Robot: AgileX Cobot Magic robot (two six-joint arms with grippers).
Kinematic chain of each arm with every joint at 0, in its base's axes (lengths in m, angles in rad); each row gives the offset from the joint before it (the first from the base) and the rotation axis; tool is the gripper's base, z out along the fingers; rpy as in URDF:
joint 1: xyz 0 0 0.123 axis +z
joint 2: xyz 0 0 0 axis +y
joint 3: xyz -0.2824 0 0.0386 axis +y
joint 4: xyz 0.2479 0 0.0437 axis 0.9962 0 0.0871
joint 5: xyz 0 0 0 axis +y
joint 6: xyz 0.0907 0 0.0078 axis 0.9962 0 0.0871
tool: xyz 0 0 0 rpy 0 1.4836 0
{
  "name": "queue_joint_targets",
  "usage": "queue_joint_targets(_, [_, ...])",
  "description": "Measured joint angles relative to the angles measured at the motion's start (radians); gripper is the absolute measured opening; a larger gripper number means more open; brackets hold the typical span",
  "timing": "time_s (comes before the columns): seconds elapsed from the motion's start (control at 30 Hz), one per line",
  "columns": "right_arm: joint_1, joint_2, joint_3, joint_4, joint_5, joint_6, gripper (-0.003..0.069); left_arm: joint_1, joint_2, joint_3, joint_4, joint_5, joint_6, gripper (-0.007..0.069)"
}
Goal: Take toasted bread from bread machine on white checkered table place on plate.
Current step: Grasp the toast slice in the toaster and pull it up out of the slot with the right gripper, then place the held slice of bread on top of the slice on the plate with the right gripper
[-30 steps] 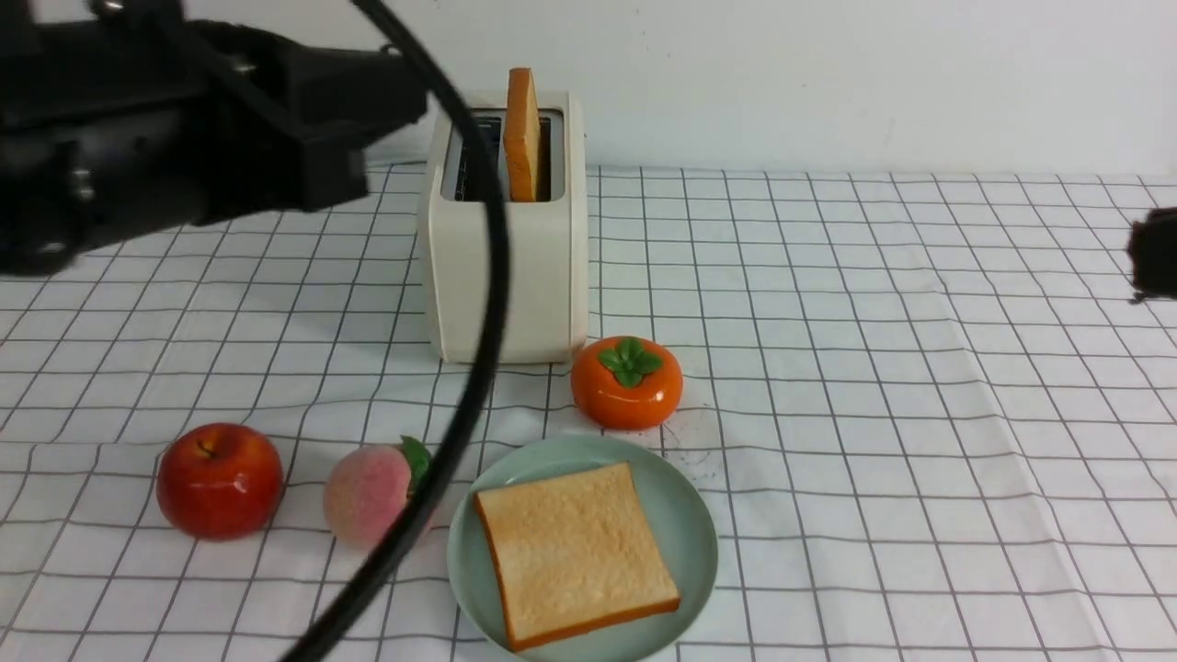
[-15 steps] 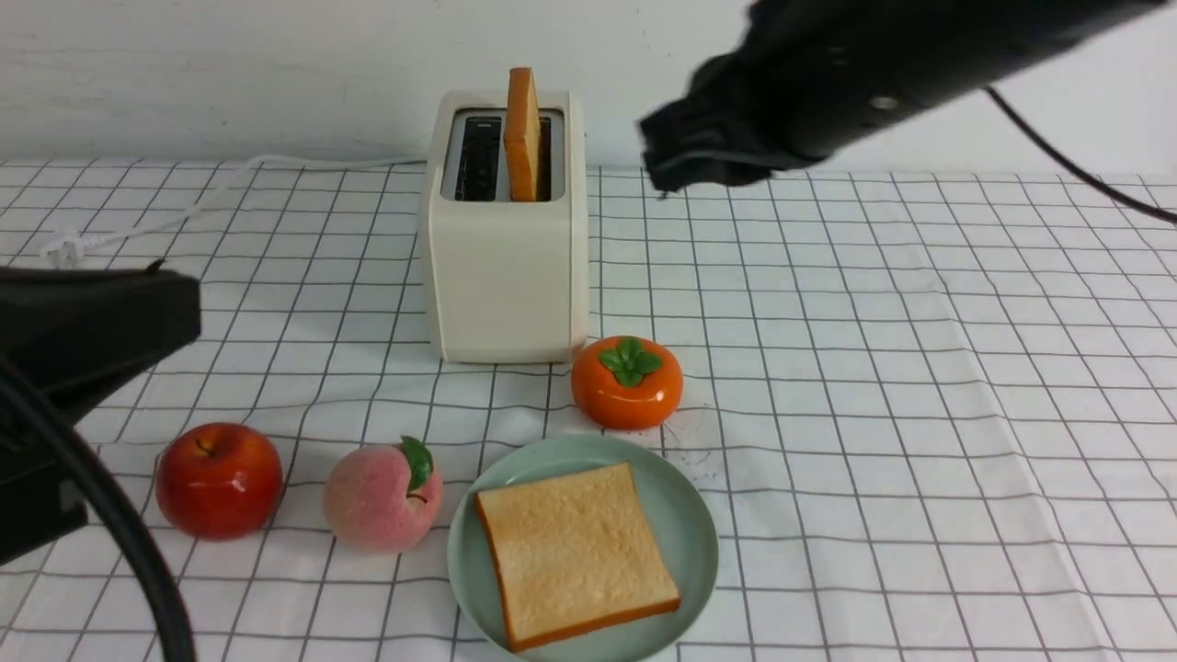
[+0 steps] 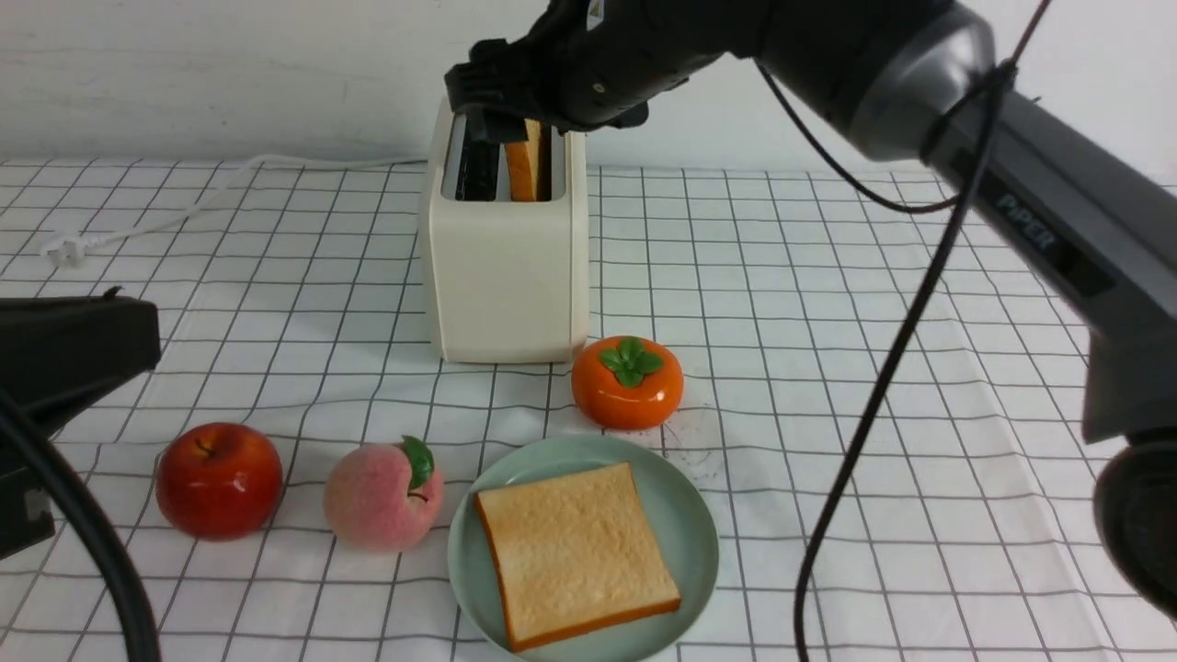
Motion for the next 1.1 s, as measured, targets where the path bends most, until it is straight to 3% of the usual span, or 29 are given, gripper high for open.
queue_joint_targets(0.27, [0.0,0.102,-0.002,-0.196,-0.158,0.121,0.0481,0.0,0.0,0.0,-0.007,0.012,-0.001,-0.0013])
queue_joint_targets(0.53, [0.0,0.143,-0.002,-0.3,-0.234,0.162,0.0228,0.0,0.0,0.0,-0.007,0.032,-0.002,-0.0013])
queue_joint_targets(0.6, [0.0,0.143,-0.002,-0.309,-0.246,0.163,0.0132,0.0,0.0,0.0,-0.007,0.032,-0.003,-0.0013])
queue_joint_targets(0.67, [0.0,0.143,-0.002,-0.318,-0.26,0.164,0.0099,0.0,0.0,0.0,-0.007,0.032,-0.003,-0.0013])
queue_joint_targets(0.93, [0.013,0.064,-0.002,-0.329,-0.271,0.154,0.0099,0.0,0.0,0.0,-0.007,0.032,-0.003,-0.0013])
queue_joint_targets(1.1, [0.08,-0.184,-0.01,-0.267,-0.003,-0.02,0.0099,0.0,0.0,0.0,0.004,0.036,-0.002,-0.0013])
